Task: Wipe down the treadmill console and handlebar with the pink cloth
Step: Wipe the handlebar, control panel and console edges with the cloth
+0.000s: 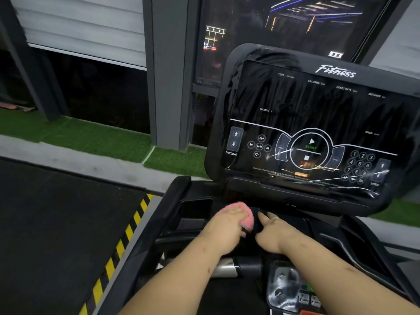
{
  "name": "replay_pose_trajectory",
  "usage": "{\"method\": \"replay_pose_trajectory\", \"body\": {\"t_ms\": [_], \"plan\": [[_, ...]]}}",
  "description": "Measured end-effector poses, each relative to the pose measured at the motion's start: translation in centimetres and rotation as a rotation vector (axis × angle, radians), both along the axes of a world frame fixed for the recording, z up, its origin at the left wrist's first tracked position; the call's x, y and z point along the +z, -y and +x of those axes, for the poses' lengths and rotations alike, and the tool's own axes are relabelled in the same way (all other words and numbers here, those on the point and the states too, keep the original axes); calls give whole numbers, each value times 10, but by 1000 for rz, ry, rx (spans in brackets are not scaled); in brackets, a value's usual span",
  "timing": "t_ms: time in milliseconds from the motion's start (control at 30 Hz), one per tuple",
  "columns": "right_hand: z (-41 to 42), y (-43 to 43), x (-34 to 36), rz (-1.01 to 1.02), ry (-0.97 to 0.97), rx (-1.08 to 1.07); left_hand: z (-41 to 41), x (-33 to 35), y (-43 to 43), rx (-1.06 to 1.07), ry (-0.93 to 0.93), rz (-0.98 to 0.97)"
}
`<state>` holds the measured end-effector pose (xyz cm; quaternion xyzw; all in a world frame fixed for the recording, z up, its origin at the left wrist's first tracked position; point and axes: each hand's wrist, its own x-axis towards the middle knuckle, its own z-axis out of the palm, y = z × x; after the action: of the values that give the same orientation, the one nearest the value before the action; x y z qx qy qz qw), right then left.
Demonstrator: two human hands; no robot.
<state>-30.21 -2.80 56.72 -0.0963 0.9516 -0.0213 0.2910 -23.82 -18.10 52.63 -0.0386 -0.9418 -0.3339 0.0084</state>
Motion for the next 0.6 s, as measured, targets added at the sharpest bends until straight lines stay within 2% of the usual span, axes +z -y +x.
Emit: {"method": "replay_pose_trajectory", "body": {"t_ms": [133,267,367,467,600], "plan": [[-2,-1,-4,-30,-13,-16,-16,5,-22,-71,-16,-28],[-3,-4,-5,-32,-38,-8,-9,0,-8,-55,8,-120],[5,-1,4,-32,-151,63,0,-8,4,-3,1,-135],[24,3,26,-104,-450,239,5,-10,14,44,-25,-97],[24,9,49,-339,-1009,467,6,-15,21,53,-53,-75]]}}
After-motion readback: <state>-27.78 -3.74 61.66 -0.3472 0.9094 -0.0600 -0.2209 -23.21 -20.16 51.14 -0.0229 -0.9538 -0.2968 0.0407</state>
